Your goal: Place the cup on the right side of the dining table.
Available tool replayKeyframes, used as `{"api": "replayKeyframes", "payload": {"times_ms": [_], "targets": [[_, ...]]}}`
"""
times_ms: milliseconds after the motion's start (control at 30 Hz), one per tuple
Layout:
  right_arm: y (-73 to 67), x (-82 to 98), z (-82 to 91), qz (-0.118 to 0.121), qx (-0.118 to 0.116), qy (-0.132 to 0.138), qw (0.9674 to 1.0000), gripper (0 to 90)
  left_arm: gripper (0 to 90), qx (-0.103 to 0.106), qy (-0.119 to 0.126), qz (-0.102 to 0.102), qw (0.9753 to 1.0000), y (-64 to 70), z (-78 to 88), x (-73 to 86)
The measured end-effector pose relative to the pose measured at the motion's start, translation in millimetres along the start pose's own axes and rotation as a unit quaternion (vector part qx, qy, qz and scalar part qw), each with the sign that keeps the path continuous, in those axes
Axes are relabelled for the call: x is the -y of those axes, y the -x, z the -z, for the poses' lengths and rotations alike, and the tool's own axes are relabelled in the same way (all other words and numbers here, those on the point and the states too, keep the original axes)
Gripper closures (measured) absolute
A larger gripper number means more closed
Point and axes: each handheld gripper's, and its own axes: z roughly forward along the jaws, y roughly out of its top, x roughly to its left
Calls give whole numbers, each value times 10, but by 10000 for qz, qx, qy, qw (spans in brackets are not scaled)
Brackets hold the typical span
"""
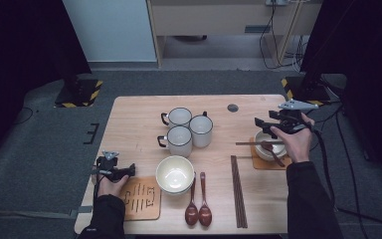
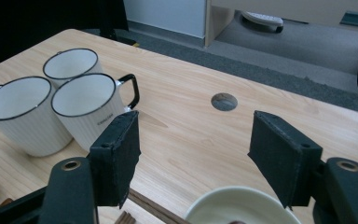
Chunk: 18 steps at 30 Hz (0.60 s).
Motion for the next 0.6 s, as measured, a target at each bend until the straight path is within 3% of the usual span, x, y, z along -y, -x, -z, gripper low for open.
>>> {"api": "replayKeyframes", "payload": {"times_ms": [233,600], "targets": [[-141,-179,-71,88,33,15,10000,312,0,0,3,2,10000,0,0,0],[-416,-403,-257,287,-173,-15,9994,319,0,0,1,0,10000,0,0,0]]}}
